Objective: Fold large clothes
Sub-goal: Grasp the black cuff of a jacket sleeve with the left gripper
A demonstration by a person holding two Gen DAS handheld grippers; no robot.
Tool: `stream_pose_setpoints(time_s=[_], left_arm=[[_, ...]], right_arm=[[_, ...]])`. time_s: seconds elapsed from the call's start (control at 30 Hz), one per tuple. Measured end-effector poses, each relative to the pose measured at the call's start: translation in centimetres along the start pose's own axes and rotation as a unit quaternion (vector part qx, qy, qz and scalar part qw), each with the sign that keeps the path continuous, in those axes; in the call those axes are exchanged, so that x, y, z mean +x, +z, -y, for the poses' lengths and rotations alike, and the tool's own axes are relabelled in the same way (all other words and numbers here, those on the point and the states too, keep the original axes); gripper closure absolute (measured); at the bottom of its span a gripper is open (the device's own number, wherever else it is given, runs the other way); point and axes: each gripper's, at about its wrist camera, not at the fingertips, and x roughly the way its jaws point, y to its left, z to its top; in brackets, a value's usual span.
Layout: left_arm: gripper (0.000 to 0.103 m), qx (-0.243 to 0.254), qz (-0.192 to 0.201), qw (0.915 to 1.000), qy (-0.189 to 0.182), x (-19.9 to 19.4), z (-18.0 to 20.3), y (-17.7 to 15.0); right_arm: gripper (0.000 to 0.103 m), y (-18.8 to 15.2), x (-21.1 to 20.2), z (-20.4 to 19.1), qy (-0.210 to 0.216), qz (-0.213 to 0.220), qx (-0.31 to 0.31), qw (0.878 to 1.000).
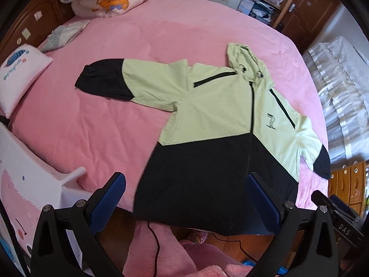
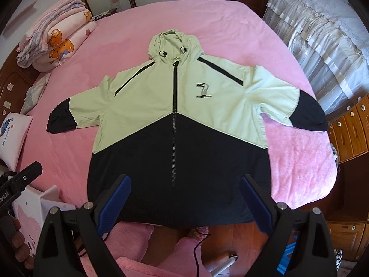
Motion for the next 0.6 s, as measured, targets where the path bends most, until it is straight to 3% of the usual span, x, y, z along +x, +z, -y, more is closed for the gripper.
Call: stream_pose_setpoints(time_s=[0.23,0.37,0.6], left_arm=[[0.000,-0.028,-0.032,0.9991,0.000,3.3,-8.1,5.6],[0.000,-0.060,-0.050,0.9967,-0.023,5.8,-13.1,8.8],[0.001,-0.113,-0.044,0.9918,-0.039,11.1,-21.3,13.6]], right_arm=[[0.008,2.8,3.3,-8.0,0.001,-0.033,-0.008,0.999],[0.008,4.0,4.8,-12.7,-0.005,-0.039,-0.019,0.999],[0.008,5.6,8.5,-20.7,-0.026,-0.027,-0.059,0.998]])
